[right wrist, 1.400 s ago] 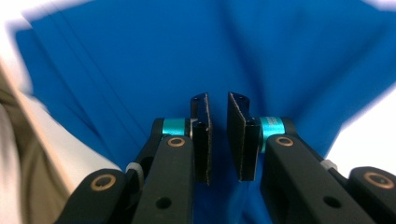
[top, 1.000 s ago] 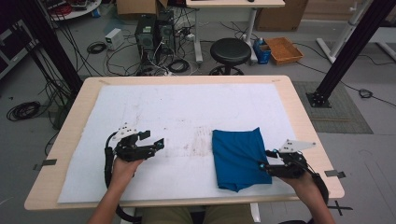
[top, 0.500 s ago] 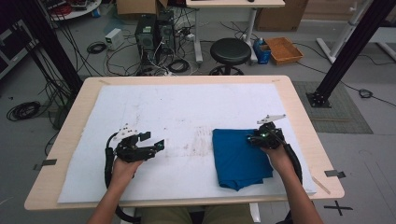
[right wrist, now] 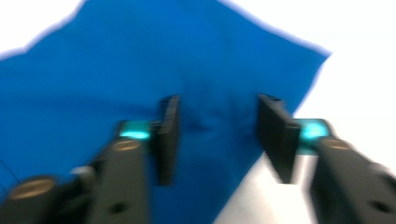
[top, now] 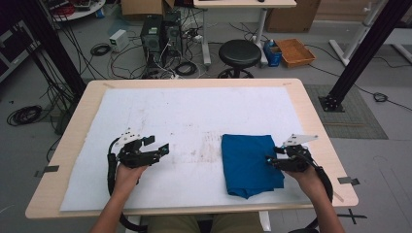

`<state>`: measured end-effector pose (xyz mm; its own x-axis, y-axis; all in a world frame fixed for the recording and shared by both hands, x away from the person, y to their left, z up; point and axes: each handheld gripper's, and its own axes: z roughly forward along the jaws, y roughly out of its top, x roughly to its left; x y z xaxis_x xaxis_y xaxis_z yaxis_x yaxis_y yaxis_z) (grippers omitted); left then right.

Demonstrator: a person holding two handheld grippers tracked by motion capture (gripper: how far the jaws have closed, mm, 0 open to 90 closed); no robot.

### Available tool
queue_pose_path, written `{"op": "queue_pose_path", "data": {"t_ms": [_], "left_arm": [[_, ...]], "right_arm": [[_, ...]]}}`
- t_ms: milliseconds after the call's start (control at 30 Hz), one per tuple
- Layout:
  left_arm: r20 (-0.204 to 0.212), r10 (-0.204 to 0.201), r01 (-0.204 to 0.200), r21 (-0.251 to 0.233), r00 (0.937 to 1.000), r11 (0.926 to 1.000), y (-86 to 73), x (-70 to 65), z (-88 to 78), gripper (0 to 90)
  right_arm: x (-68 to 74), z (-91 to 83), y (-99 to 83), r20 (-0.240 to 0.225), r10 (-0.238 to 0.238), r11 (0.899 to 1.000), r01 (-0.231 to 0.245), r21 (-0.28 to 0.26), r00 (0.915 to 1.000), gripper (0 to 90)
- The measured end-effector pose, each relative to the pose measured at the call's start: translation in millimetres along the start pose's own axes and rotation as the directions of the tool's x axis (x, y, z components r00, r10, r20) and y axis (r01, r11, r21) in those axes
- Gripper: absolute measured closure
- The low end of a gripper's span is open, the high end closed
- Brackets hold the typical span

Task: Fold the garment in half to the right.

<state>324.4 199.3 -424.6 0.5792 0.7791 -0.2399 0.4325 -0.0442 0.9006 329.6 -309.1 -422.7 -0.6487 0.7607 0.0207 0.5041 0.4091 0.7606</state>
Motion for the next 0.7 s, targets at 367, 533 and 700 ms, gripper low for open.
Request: {"op": "queue_pose_path", "data": {"t_ms": [367, 533, 700], "left_arm": [[-0.025, 0.130, -0.131, -0.062, 0.9912, 0.9894, 0.6, 11.7, -9.1, 25.1], [-0.036, 0.113, -0.116, -0.071, 0.9929, 0.9907, -0.7, 15.1, -12.1, 24.9], [-0.039, 0.127, -0.131, -0.102, 0.9911, 0.9861, -1.7, 13.7, -17.1, 24.9]], "right_arm": [[-13.9, -33.2, 0.9, 0.139, 0.057, 0.980, -0.029, -0.196, 0.9886, 20.6], [-14.5, -36.5, -1.6, 0.144, 0.057, 0.979, -0.027, -0.200, 0.9879, 20.6], [-12.4, -36.6, -2.4, 0.151, 0.055, 0.980, -0.024, -0.198, 0.9870, 20.6]]}}
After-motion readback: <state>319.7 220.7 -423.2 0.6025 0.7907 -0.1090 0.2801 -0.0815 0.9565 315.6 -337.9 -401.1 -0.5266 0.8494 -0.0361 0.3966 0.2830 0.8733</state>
